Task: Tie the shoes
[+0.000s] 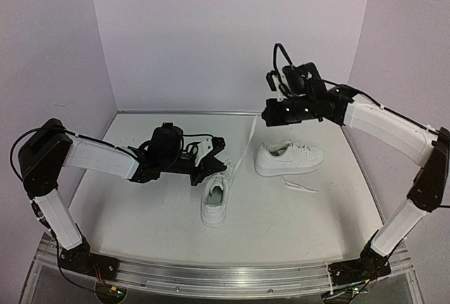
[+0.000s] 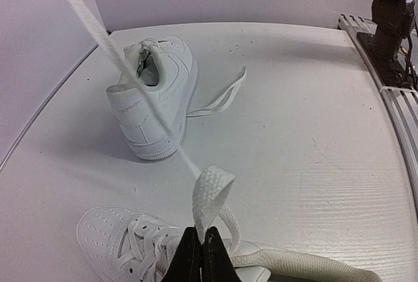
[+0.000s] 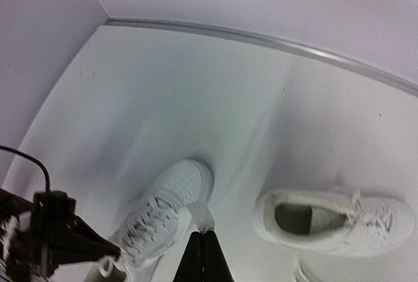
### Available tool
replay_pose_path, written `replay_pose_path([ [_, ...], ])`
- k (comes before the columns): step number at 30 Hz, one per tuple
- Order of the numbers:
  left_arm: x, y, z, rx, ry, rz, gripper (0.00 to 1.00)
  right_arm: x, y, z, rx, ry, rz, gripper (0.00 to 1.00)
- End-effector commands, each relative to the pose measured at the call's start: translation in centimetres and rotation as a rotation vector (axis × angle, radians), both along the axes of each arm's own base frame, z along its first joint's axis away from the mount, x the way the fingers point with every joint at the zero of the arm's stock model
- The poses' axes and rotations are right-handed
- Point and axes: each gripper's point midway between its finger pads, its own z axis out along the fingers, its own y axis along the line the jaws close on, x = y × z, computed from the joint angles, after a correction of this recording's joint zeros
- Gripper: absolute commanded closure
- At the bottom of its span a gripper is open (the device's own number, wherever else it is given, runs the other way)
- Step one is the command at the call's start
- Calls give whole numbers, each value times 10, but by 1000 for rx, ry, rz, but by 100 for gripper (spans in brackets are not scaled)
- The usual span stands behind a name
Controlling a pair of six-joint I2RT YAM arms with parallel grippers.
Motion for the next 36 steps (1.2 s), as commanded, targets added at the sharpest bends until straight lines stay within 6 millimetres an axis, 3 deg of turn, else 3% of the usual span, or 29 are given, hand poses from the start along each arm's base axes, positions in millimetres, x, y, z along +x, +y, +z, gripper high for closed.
replay_pose_path([
  [1,-7,-2,23,-50,-83,-46,100,23,64,5,59,4,195,100],
  [6,-9,0,23,-46,-92,-45,100,18,133,-8,180,90,374,100],
  [10,-9,1,22,-44,-89,-41,100,-7,178,-16,224,142,489,99],
  [11,-9,1,21,-43,-88,-41,100,-12,184,-17,245,165,517,98],
  [12,-9,1,21,-44,-86,-40,100,-16,185,-16,256,178,530,87],
  [14,-9,0,21,-44,-81,-40,100,-19,178,-13,258,181,521,53],
  [15,-9,0,21,-46,-78,-41,100,-20,172,-7,264,173,507,40],
  [16,-9,0,21,-49,-76,-40,100,-20,164,0,277,168,492,33],
  [19,-7,-2,21,-55,-72,-39,100,-18,135,16,325,165,439,24],
  [24,-5,-3,20,-58,-67,-34,100,-34,95,17,347,184,381,13],
  [29,-4,-2,21,-61,-75,-23,100,-58,78,-18,362,279,351,21],
  [32,-2,-3,22,-68,-78,-18,100,-67,79,-44,419,352,343,32],
  [36,-1,-3,23,-69,-79,-11,100,-72,84,-61,482,399,314,41],
])
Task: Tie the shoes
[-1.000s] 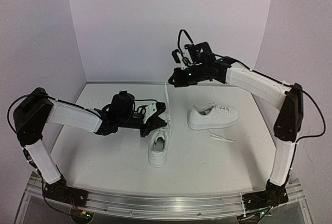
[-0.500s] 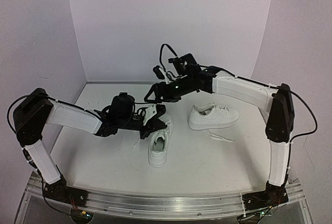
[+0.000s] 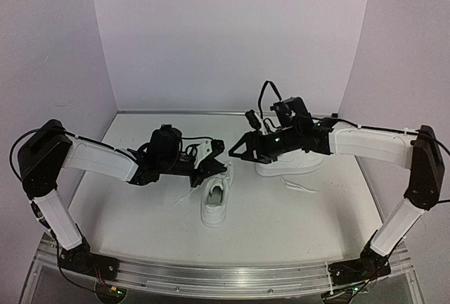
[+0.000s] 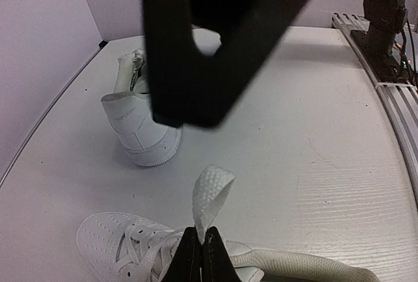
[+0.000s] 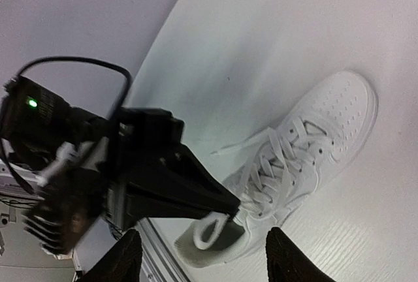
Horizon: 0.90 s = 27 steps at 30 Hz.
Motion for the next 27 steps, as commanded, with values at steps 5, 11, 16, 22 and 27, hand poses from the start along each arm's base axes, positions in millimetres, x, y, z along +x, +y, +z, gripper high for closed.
replay_pose_path([
  [5,7,-3,22,-55,-40,18,100,-3,21,-18,83,71,-26,46],
  [11,7,-3,22,-53,-38,20,100,-2,34,-22,94,75,-5,46],
  [16,8,-4,21,-52,-37,19,100,-6,43,-26,92,86,11,45],
  [22,8,-4,23,-54,-43,21,100,-7,42,-41,68,113,-1,66],
  [27,8,-5,23,-54,-39,18,100,-4,42,-37,71,99,-9,86],
])
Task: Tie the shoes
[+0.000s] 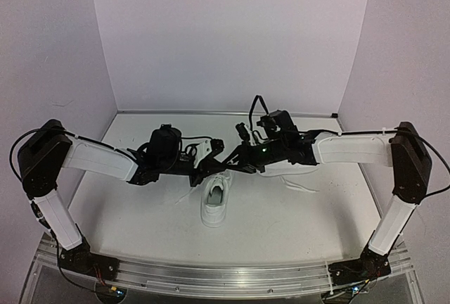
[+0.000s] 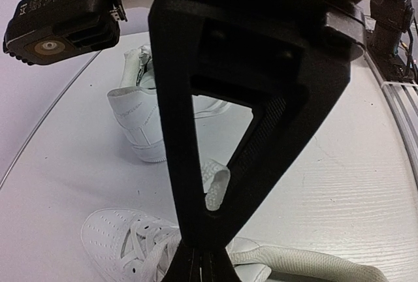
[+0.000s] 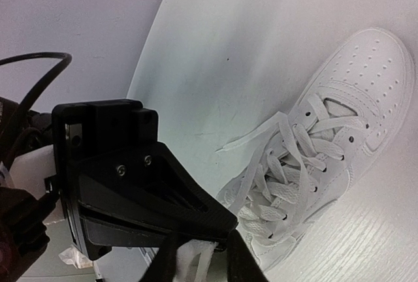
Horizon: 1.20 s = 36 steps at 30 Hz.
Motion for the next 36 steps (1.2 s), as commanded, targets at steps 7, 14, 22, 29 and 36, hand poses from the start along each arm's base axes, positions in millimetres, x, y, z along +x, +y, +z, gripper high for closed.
replay_pose_path([
  [7,2,-2,29,-57,-26,6,90,8,10,16,34,-54,-5,100],
  [14,12,26,38,-28,41,151,56,10,8,22,33,-73,-19,100],
  [22,22,85,11,98,252,440,55,9,7,25,33,-83,-14,100],
  [29,4,127,-53,268,477,635,61,8,6,24,32,-82,-11,100],
  [36,1,139,-85,387,535,694,61,9,6,23,29,-78,-12,100],
])
